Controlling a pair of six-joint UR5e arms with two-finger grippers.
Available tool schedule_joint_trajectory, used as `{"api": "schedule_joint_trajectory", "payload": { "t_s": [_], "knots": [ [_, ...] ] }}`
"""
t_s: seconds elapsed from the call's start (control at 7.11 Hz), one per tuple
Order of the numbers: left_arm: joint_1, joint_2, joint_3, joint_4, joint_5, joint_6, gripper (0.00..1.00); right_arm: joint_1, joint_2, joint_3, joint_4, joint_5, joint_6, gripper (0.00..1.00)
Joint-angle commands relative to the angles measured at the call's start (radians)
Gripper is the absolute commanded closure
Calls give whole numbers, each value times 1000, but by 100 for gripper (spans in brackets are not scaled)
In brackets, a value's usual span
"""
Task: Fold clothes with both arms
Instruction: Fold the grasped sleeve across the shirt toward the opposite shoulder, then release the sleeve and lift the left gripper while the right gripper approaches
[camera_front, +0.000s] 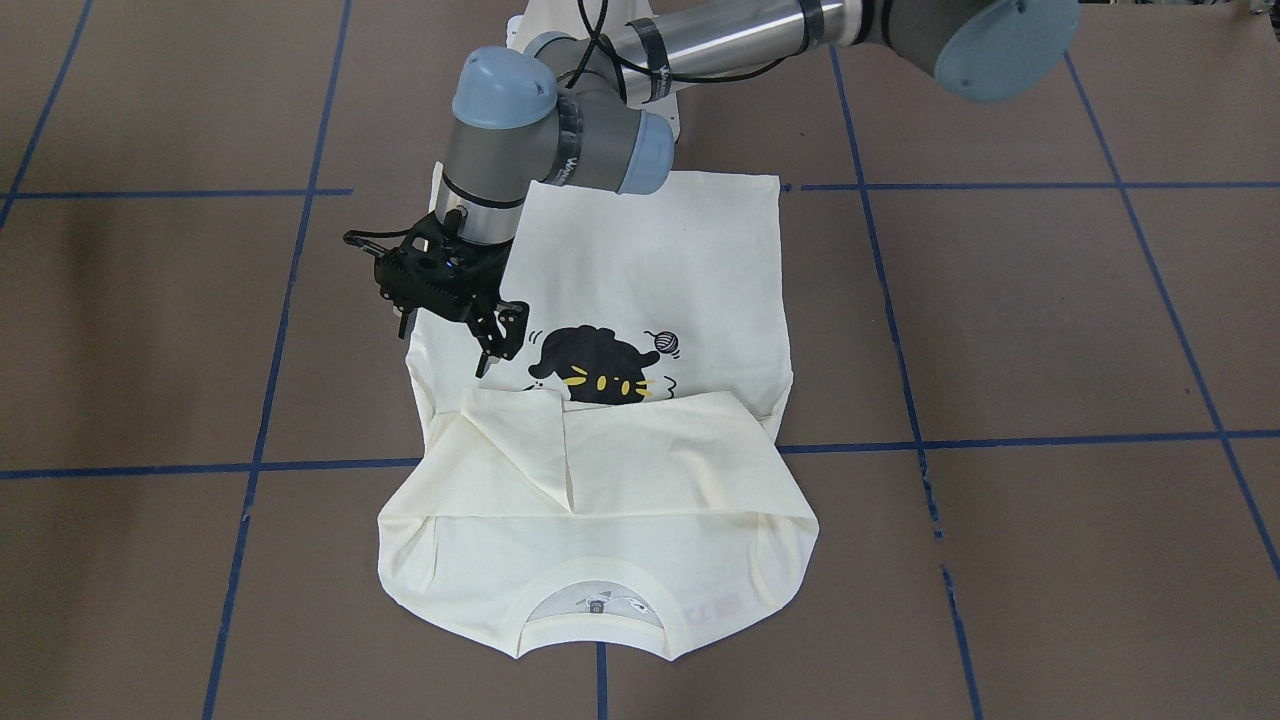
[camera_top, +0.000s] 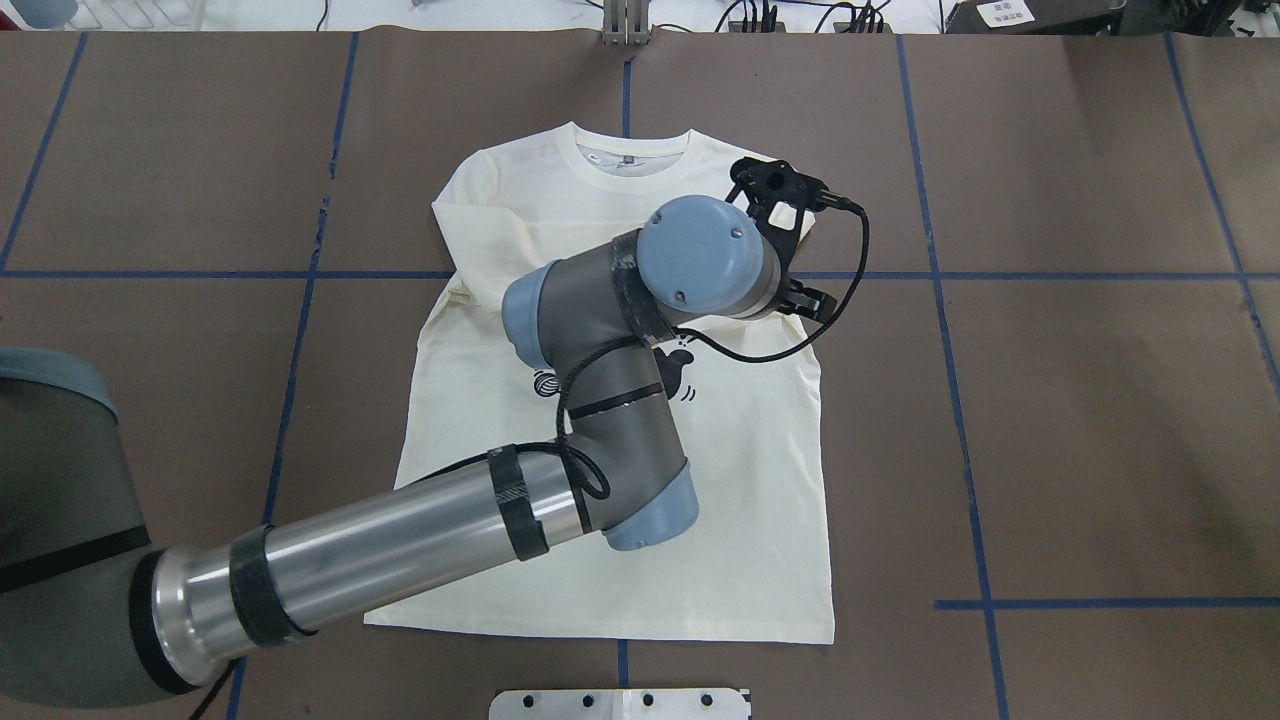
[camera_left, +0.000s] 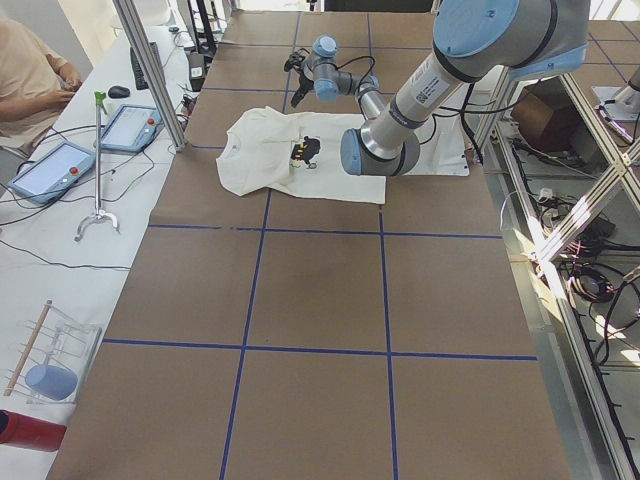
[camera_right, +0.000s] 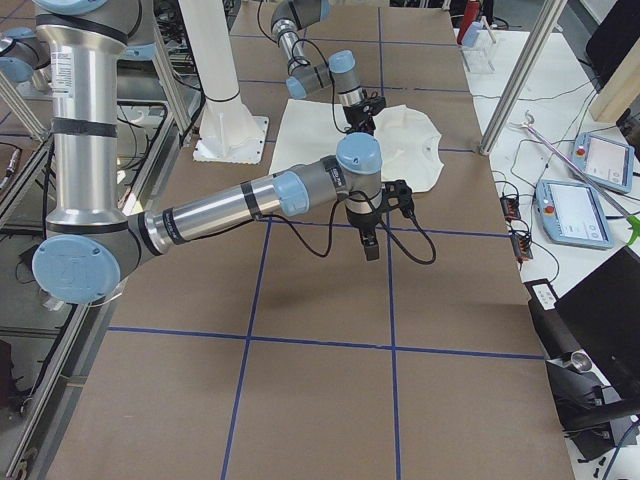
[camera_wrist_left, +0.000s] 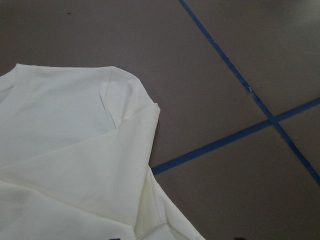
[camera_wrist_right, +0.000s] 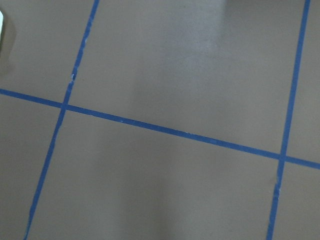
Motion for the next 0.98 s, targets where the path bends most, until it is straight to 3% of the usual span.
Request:
{"api": "schedule_joint_trajectory", "payload": {
  "t_s": [0.0,0.14,0.28,0.42,0.56,0.84],
  "knots": [
    [-114,182,-222,100,-142,161,0,-100,22,-9,179,-5,66,2],
    [-171,291,-347,156,-166,261,0,-176,80,-4,179,-46,212,1],
    [-236,383,-429,171,-201,362,0,-289,152,1,174,-166,335,1],
    [-316,436,-444,169,-305,451,0,-392,212,-2,165,-273,430,2],
    [-375,509,-482,143,-354,516,0,-466,293,-5,90,-331,509,3],
    [-455,623,-551,136,-398,608,0,-647,527,-22,-202,-531,624,5]
  ]
}}
